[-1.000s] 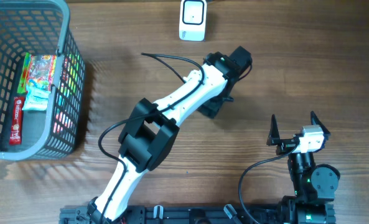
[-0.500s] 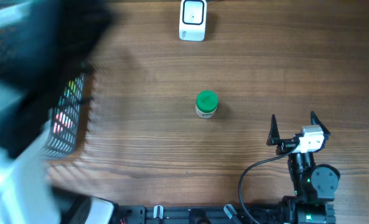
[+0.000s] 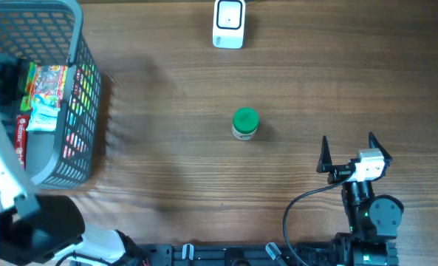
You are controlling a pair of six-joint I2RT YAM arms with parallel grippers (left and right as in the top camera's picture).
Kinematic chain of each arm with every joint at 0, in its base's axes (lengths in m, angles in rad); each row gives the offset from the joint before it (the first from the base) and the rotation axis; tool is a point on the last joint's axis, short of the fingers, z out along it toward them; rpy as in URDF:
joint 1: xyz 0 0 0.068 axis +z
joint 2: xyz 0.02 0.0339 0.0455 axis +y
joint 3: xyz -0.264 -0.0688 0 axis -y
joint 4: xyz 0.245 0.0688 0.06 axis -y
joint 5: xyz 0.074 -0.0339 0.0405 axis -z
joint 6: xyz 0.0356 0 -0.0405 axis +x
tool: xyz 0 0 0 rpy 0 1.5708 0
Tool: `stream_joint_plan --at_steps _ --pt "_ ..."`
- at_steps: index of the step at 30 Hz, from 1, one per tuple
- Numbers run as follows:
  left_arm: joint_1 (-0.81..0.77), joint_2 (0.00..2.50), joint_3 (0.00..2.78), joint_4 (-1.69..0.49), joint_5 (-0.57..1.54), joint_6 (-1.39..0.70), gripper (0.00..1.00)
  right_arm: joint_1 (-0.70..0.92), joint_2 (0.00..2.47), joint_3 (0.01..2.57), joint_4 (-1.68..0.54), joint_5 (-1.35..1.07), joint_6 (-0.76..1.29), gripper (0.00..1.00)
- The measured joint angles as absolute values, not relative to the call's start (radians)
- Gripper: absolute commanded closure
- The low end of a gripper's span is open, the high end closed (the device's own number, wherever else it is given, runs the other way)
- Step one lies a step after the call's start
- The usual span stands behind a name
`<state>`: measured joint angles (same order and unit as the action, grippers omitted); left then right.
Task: Scan the item barcode
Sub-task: 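Grasp the light green wet-wipes pack in the basket with left gripper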
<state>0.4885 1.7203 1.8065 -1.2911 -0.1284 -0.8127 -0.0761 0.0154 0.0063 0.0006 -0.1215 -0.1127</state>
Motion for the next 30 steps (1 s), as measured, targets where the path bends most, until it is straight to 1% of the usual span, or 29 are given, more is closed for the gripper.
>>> stream_joint_plan --at_steps 4,5,6,9,14,15,18,19,20,21,22,25,27,30 --pt "0.488 1.730 1.414 -0.979 -0.086 -0.812 0.00 -0.076 0.015 0.006 0.001 -0.121 -0.113 0.01" --pt "0.488 1.733 1.368 -0.939 -0.081 -0.812 0.00 -0.076 0.015 0.006 0.000 -0.121 -0.113 0.00" --pt "0.488 1.732 1.304 -0.844 -0.077 -0.810 0.00 -0.076 0.014 0.006 0.000 -0.121 -0.113 0.00" --pt "0.488 1.752 1.217 -0.738 -0.082 -0.808 0.00 -0.076 0.015 0.006 0.000 -0.121 -0.113 0.00" --pt "0.488 1.819 1.209 -0.636 -0.155 -0.801 0.00 -0.076 0.015 0.006 0.000 -0.121 -0.113 0.00" --pt "0.488 1.834 1.209 -0.607 -0.164 -0.795 0.08 -0.076 0.015 0.006 0.000 -0.121 -0.113 0.00" --pt "0.487 1.878 1.211 -0.555 -0.196 -0.770 0.57 -0.076 0.015 0.006 0.000 -0.121 -0.113 0.00" --pt "0.487 1.882 1.211 -0.545 -0.202 -0.765 0.69 -0.076 0.015 0.006 0.000 -0.121 -0.113 0.00" --pt "0.487 1.887 1.211 -0.540 -0.208 -0.760 0.87 -0.076 0.015 0.006 0.000 -0.121 -0.113 0.00" --pt "0.488 1.889 1.211 -0.537 -0.212 -0.752 0.95 -0.076 0.015 0.006 0.000 -0.121 -0.113 0.00" --pt "0.487 1.889 1.211 -0.536 -0.213 -0.753 0.96 -0.076 0.015 0.006 0.000 -0.121 -0.113 0.00" --pt "0.487 1.882 1.232 -0.558 -0.212 -0.745 0.96 -0.076 0.015 0.006 0.000 -0.121 -0.113 0.00" --pt "0.487 1.871 1.257 -0.630 -0.209 -0.745 0.96 -0.076 0.015 0.006 0.000 -0.121 -0.113 0.00" --pt "0.487 1.805 1.385 -0.841 -0.197 -0.745 0.96 -0.076 0.015 0.006 0.000 -0.121 -0.113 0.00"
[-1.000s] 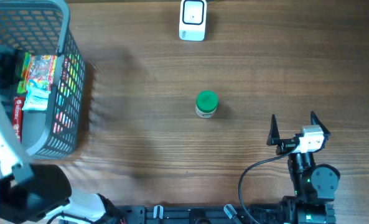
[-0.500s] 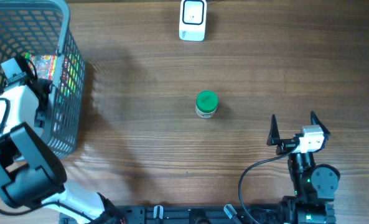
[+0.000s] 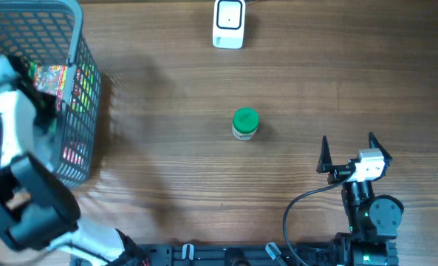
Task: Scan the item barcode
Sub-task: 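Grasp the light green wet-wipes pack in the basket with left gripper, then place the wet-wipes pack on the table left of the jar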
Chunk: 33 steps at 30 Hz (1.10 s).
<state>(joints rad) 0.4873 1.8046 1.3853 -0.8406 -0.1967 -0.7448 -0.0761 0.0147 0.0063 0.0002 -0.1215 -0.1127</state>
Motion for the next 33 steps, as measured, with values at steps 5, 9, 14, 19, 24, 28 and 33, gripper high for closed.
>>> stream_joint_plan --at_steps 5,9,14,19,24,28,33 --pt "0.461 1.496 1.800 -0.987 -0.146 -0.744 0.96 -0.076 0.015 0.006 0.000 -0.121 -0.113 0.00" --pt "0.276 1.245 1.878 -0.997 -0.081 -0.751 0.96 -0.076 0.015 0.006 0.000 -0.121 -0.113 0.00" --pt "-0.154 1.290 1.860 -1.095 -0.107 -0.761 0.96 -0.076 0.015 0.006 0.000 -0.121 -0.113 0.00" --pt "-0.452 1.580 1.695 -1.168 -0.252 -0.810 0.96 -0.076 0.015 0.006 0.000 -0.121 -0.113 0.00" --pt "-0.529 1.767 1.509 -1.084 -0.289 -0.933 0.96 -0.076 0.015 0.006 0.000 -0.121 -0.113 0.00" --pt "-0.557 1.895 1.340 -0.892 -0.215 -0.979 0.96 -0.076 0.015 0.006 0.001 -0.121 -0.113 0.00" --pt "-0.584 1.906 1.225 -0.770 -0.158 -1.004 0.87 -0.076 0.015 0.006 0.000 -0.121 -0.113 0.00"
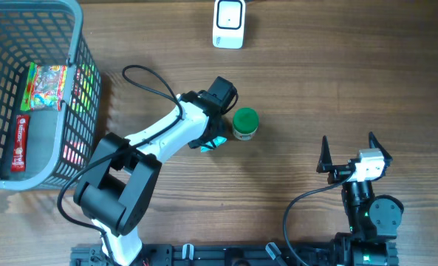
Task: Scan the item barcode
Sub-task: 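Place the wet-wipes pack on the table left of the jar, then grasp the red tissue pack in the basket with left gripper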
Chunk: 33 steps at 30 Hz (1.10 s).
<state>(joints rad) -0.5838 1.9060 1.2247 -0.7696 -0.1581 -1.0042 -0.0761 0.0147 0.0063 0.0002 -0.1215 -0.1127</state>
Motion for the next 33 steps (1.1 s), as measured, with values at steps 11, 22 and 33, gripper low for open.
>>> stream_joint_plan --at_steps 11,22,33 --pt "-0.585 1.604 1.590 -1.151 -0.247 -0.959 0.00 -0.076 0.015 0.006 0.000 -0.121 -0.113 0.00" --pt "-0.072 1.319 1.906 -1.169 -0.381 -0.753 0.00 -0.076 0.015 0.006 0.000 -0.121 -0.113 0.00" --pt "0.535 1.670 1.873 -1.380 -0.054 -0.783 0.00 -0.076 0.015 0.006 0.000 -0.121 -0.113 0.00"
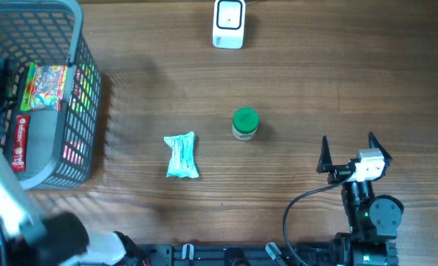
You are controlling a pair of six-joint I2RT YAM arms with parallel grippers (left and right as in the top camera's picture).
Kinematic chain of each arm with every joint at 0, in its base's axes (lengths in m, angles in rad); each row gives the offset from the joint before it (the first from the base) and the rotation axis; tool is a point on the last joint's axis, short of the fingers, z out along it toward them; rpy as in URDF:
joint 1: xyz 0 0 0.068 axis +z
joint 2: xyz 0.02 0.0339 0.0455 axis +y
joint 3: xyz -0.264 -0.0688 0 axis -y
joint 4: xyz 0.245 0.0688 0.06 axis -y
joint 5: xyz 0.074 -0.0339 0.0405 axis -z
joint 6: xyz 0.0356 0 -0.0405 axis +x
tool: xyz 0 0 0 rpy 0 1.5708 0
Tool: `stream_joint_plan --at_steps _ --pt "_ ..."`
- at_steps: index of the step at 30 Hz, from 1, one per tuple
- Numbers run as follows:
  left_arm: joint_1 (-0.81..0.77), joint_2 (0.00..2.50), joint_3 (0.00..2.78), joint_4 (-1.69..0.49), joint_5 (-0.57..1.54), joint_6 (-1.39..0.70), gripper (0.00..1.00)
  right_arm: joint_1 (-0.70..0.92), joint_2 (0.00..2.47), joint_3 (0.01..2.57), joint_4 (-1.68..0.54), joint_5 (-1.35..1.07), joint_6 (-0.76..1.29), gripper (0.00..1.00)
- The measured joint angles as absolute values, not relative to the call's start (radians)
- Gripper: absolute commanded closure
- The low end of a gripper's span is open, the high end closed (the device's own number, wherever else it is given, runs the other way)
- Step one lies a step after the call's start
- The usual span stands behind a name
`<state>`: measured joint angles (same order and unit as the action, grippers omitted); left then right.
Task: Scan the item barcode
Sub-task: 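Grasp the red tissue pack in the basket with left gripper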
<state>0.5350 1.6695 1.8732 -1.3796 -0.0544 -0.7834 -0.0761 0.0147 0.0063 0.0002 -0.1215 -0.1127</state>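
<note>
A light blue packet (181,156) lies flat on the wooden table, left of and a little nearer than a green-lidded jar (245,123). The white barcode scanner (228,23) stands at the far edge. My left arm (3,193) runs up the left edge of the overhead view to the grey basket (79,81); its dark, blurred end sits inside the basket and its fingers cannot be made out. At the near right my right gripper (346,154) rests open and holds nothing.
The basket at the far left holds a colourful candy bag (46,85) and a red bar (18,142). The right arm's base (374,216) and its cable (307,203) occupy the near right of the table.
The left arm was stretched to the table's middle, its gripper beside the green jar with the blue packet. Now the packet lies free on the table and the arm is back at the basket.
The left arm first reached into the basket, where a pale packet lay beside the candy bag. Then its gripper was still at the basket. Then it was by the jar, the packet gone from the basket. Now the packet rests on the table. The right arm never moved.
</note>
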Motion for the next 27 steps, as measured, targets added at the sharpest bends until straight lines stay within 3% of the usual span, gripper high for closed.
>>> stream_joint_plan --at_steps 4,18,19,22,23,24,27 --pt "0.531 1.813 1.777 -1.374 -0.028 -0.763 0.00 -0.076 0.015 0.006 0.000 -0.121 -0.113 0.00" --pt "0.530 1.816 1.208 -0.986 -0.016 -0.759 0.00 -0.076 0.015 0.006 0.000 -0.121 -0.113 0.00" --pt "0.530 1.816 1.187 -0.960 -0.016 -0.759 0.05 -0.076 0.015 0.006 0.000 -0.121 -0.113 0.00" --pt "0.531 1.806 1.156 -0.903 -0.001 -0.756 0.40 -0.076 0.015 0.006 0.000 -0.121 -0.113 0.00" --pt "0.531 1.799 1.147 -0.899 -0.001 -0.751 0.46 -0.076 0.015 0.006 0.000 -0.121 -0.113 0.00" --pt "0.531 1.797 1.144 -0.898 -0.001 -0.752 0.51 -0.076 0.015 0.006 0.000 -0.121 -0.113 0.00" --pt "0.531 1.793 1.140 -0.896 -0.001 -0.744 0.53 -0.076 0.015 0.006 0.000 -0.121 -0.113 0.00"
